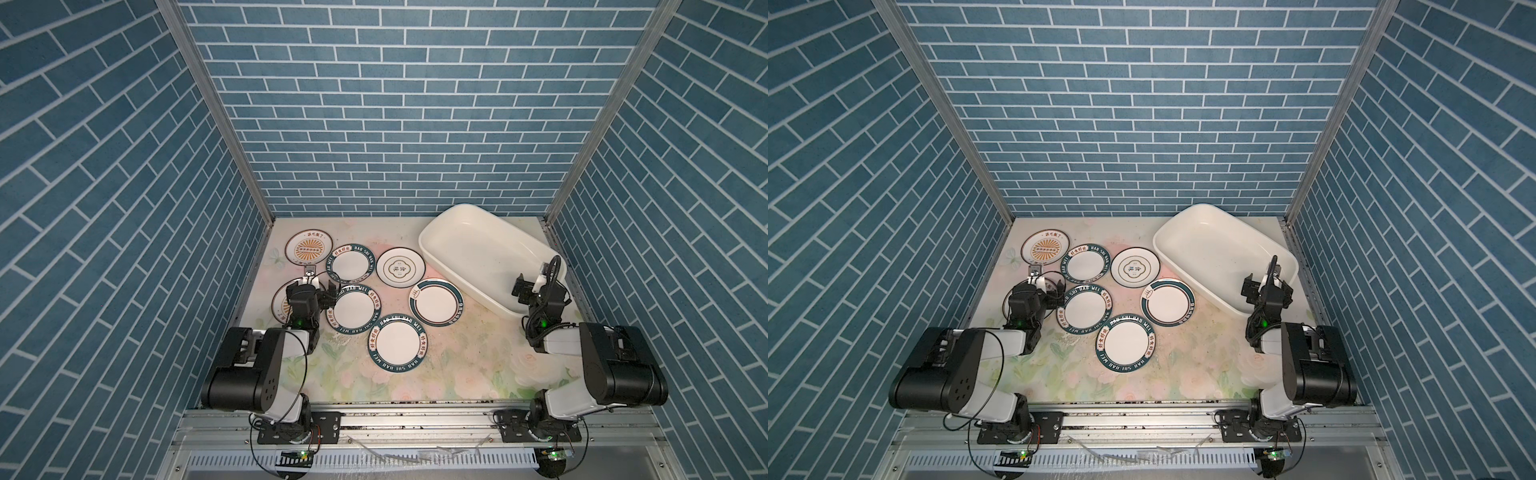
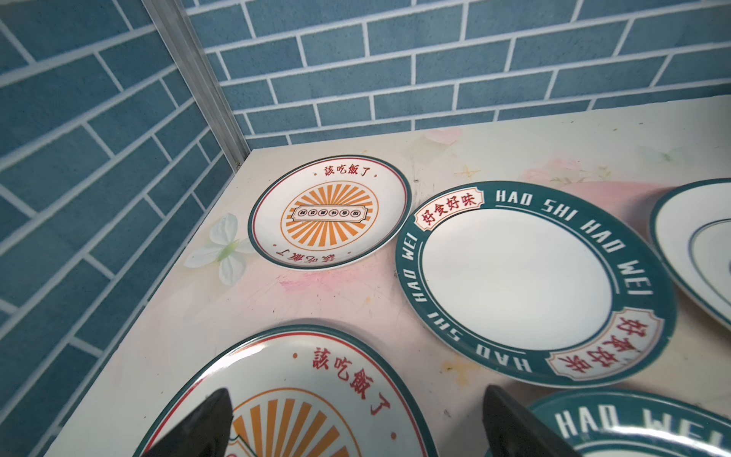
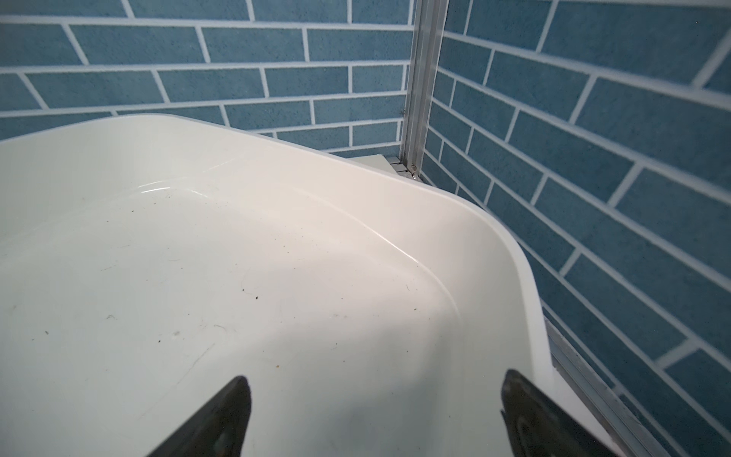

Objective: Place the plates into the plastic bin on the countertop
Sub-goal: Pick up the plate from the bottom-center of the table.

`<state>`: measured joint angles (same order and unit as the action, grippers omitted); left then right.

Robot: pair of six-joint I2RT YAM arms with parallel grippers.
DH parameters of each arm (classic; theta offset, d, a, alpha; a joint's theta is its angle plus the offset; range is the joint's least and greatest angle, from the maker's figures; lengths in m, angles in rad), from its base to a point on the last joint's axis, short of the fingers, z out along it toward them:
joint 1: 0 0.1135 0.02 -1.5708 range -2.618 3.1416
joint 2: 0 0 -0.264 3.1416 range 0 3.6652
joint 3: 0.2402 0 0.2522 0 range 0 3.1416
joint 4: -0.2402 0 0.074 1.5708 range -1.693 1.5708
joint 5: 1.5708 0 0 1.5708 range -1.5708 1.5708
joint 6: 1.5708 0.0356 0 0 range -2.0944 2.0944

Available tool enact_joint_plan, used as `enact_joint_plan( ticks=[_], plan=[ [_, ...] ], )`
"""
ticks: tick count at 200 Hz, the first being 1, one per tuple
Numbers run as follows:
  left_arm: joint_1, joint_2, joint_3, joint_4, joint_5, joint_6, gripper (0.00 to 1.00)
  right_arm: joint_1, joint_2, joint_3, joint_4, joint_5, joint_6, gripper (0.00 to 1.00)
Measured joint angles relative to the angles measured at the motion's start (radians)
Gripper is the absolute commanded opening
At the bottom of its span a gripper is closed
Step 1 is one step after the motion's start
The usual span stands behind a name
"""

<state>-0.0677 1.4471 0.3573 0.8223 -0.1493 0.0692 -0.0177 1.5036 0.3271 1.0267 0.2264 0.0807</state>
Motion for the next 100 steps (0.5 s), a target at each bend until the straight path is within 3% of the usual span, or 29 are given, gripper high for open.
enact_joint_plan(
  ticks=[37,64,100],
  plan=[
    [0.0,-0.163,0.053,-0.129,0.038,0.026,1.0,0.0,-0.003,-0.013,0.023,0.003,0.0,0.99],
    [0.0,-0.208,0.138,-0.282,0.04,0.063,1.0,0.0,-0.004,-0.014,0.025,0.003,0.0,0.99],
    [0.0,-0.234,0.27,-0.539,0.059,0.119,1.0,0.0,-0.1,0.029,-0.157,0.004,0.001,0.99]
  ],
)
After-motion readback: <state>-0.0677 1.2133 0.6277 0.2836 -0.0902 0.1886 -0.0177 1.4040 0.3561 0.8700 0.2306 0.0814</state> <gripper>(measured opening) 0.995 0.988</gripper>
